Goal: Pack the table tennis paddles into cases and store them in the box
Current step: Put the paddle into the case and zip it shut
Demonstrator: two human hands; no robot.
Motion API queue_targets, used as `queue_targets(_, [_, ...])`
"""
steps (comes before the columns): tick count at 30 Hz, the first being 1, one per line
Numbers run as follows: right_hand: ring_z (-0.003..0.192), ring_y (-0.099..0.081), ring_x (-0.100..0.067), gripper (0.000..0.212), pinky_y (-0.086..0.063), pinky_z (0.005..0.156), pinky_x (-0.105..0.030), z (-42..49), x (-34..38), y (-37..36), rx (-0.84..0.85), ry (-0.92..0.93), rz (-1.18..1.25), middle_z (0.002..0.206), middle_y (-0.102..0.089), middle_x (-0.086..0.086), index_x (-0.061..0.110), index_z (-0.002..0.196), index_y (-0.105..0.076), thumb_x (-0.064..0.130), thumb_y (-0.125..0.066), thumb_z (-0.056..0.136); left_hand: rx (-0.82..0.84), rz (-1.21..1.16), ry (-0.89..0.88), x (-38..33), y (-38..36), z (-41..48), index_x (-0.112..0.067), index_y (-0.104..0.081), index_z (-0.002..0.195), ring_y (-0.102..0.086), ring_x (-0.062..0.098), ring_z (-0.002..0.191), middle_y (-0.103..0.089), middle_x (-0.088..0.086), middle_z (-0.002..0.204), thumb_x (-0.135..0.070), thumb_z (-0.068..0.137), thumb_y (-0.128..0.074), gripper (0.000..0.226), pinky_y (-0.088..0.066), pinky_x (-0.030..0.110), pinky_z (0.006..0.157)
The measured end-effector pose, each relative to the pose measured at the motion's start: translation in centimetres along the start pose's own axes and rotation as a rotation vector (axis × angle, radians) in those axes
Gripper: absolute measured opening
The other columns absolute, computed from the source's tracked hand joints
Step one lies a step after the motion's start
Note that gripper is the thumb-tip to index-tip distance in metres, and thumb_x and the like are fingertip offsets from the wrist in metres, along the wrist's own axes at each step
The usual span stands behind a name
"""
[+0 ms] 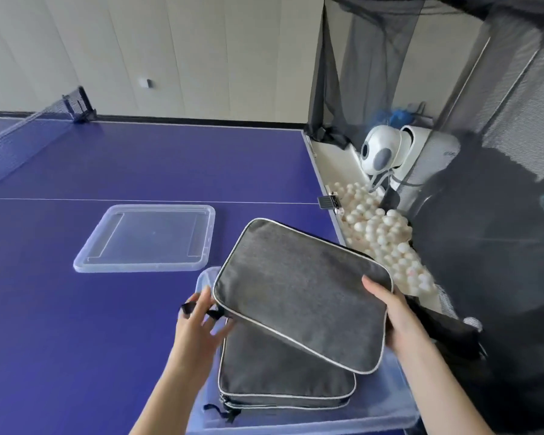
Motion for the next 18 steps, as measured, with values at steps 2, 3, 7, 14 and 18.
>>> queue_targets(2, [0.085, -0.072, -0.023, 0.027, -0.060, 0.066, -0.032, 0.4, 0.4, 0.9, 0.048, -0.059, -0.062, 0.100, -0.074, -0.011, 0.013, 0.110, -0.067, 0.016, -0.062, 0.083, 0.013, 0.121, -0.005, -0.9, 1.7, -0.4, -0.017, -0.049, 0.127, -0.063, 0.028, 0.109, -0.065, 0.008, 0.120, -0.048, 0.066, -0.081, 0.075, -0.056, 0.046, 0.076])
queue_targets(3, [0.084, -0.073, -0.024, 0.025, -0.059, 0.067, -0.033, 0.6, 0.3, 1.2, 0.068, -0.090, -0.096, 0.099, -0.074, -0.011, 0.013, 0.108, -0.068, 0.016, -0.063, 0.084, 0.063, 0.225, 0.013, -1.1, 1.7, -0.6, -0.021, -0.050, 0.126, -0.066, 0.025, 0.104, -0.068, 0.005, 0.116, -0.052, 0.056, -0.084, 0.083, -0.056, 0.043, 0.071])
queue_targets(7, [0.086, -0.072, -0.028, 0.032, -0.056, 0.073, -0.035, 1.7, -1.1, 1.1, 0.132, -0.193, -0.197, 0.102, -0.073, -0.016, 0.009, 0.109, -0.068, 0.020, -0.069, 0.078, 0.164, 0.613, 0.100, -0.3, -0.1, -1.1, -0.031, -0.052, 0.124, -0.070, 0.013, 0.077, -0.074, -0.001, 0.093, -0.048, 0.044, -0.083, 0.088, -0.052, 0.028, 0.058])
queue_targets(14, [0.095, -0.067, -0.021, 0.045, -0.054, 0.083, -0.035, 3.6, -5.3, 1.7, -0.058, -0.073, -0.337, 0.113, -0.066, -0.006, 0.017, 0.114, -0.055, 0.022, -0.079, 0.076, -0.061, 0.641, 0.137, 3.8, 2.4, 0.6, -0.018, -0.044, 0.134, -0.067, 0.027, 0.090, -0.067, 0.013, 0.107, -0.008, 0.063, -0.087, 0.084, -0.054, 0.033, 0.067])
queue_targets(18, [0.097, -0.067, -0.014, 0.050, -0.053, 0.092, -0.038, 3.9, -7.8, 2.9, -0.015, -0.097, -0.550, 0.108, -0.069, 0.001, 0.020, 0.115, -0.057, 0.019, -0.082, 0.072, -0.087, 0.717, 0.148, 5.6, 3.5, 1.7, -0.018, -0.045, 0.133, -0.068, 0.025, 0.086, -0.067, 0.009, 0.102, -0.005, 0.067, -0.084, 0.077, -0.057, 0.035, 0.066])
Point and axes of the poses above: each hand's wrist, its own z-axis towards the middle knuckle, its own y-axis out of the back of the hand, x = y × z, the point moved 6 cm from there along z, towards the middle knuckle
